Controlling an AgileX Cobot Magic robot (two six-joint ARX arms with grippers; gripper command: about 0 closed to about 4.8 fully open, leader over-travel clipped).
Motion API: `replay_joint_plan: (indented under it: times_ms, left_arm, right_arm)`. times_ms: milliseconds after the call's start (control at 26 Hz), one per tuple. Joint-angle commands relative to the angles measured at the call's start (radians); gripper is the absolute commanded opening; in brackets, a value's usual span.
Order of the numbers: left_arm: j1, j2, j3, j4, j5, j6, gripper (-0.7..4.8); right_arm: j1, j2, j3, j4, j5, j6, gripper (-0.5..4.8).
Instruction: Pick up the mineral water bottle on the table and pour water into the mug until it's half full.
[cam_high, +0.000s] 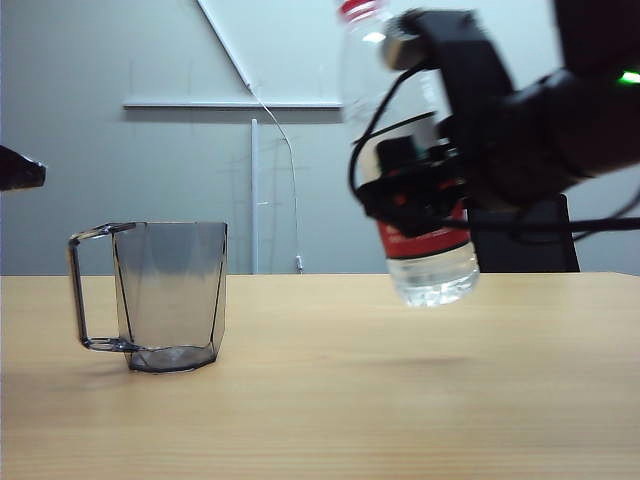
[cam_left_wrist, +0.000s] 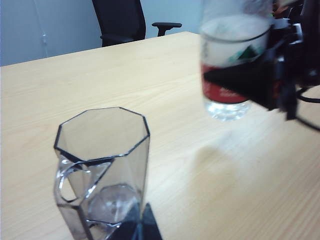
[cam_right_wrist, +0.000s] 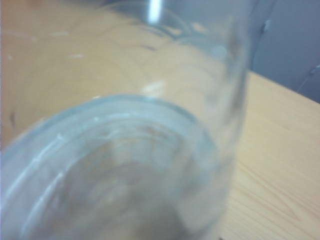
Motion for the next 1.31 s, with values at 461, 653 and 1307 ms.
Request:
replay_joint_plan:
  times_ms: [461,653,1307]
  left_arm:
    - [0.098,0.002,0.002,0.009,0.012,-0.003,-0.02]
    - [0.14,0.002,0.002,0.009,0.012,-0.003,-0.02]
    - [0.18,0.002,0.002,0.009,0.012,-0.003,-0.02]
  right_arm:
    - [0.021,0.034,0.317,-0.371,0.0,-0.315,2.07]
    - [0.024,0.109,0.395,-0.458,0.005,-0.45,2.07]
    - [0.029,0.121,0.411,-0.48,0.159,-0.804,2.07]
